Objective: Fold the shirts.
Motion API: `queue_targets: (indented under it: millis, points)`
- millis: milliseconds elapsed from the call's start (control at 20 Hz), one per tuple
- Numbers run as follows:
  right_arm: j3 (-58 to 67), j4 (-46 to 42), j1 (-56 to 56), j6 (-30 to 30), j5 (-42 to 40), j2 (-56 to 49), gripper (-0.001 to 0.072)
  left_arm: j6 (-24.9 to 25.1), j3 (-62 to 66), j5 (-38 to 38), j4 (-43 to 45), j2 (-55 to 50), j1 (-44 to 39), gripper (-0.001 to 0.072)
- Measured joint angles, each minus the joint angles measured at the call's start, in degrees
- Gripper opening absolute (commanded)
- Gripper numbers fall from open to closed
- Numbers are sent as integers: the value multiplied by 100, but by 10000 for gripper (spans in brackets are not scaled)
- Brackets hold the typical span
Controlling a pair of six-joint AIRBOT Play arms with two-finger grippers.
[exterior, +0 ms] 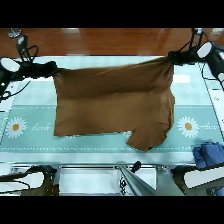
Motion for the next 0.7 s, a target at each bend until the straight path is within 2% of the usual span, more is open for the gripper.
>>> queue_targets:
  millis: [50,100,150,200,300,550,600,650,700]
  points:
    - [0,20,4,9,74,-42,205,4,2,-11,-2,-101,-20,48]
    - [0,52,4,15,144,-57,413,17,9,-57,0,-162,-20,229]
    - [0,79,4,15,221,-39,496,15,46,-109,15,-201,0,412]
    - [2,87,-2,7,317,26,496,15,120,-260,63,-227,46,475]
    - [26,66,-46,-116,562,286,496,15,457,-876,260,-258,243,475]
    - [50,-675,-337,-420,1954,1075,501,-33,935,-3366,855,-175,1185,475]
    - [33,-750,-431,-492,2264,1154,586,-33,791,-3698,815,-74,1399,475]
    - [-33,-748,-553,-597,2579,1213,597,9,533,-4006,726,74,1631,481]
    - [-138,-625,-675,-699,2841,1250,597,151,201,-4258,612,256,1836,564]
